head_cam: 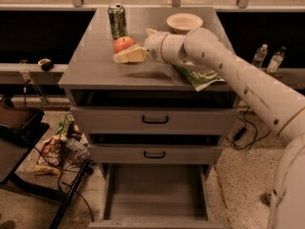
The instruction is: Place apple into bottom drawer
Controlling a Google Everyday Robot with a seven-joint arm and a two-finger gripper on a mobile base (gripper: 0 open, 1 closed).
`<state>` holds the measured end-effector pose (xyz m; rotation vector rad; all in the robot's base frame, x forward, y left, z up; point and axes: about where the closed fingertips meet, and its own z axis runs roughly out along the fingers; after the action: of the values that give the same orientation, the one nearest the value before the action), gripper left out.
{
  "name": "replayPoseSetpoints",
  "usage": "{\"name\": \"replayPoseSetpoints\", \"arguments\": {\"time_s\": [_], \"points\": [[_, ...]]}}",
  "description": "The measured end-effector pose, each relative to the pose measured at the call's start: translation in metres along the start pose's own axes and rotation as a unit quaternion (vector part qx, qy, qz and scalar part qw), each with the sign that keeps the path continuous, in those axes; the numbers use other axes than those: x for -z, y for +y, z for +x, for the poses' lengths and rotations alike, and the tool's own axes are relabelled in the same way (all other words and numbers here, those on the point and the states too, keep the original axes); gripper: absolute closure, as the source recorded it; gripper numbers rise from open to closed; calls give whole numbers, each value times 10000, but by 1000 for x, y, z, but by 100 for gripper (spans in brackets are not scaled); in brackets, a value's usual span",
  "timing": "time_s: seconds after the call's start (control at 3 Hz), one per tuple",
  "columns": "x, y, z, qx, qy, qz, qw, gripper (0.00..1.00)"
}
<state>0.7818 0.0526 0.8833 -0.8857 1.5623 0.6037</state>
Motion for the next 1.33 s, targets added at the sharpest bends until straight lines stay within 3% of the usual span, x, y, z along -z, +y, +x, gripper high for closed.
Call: {"name": "replayPoseSetpoints", "arguments": {"time_s": [0.33,1.33], "points": [[-25,-6,13,-177,95,74,9998,17],[-25,-7,15,-193,122,82,9997,86]]}}
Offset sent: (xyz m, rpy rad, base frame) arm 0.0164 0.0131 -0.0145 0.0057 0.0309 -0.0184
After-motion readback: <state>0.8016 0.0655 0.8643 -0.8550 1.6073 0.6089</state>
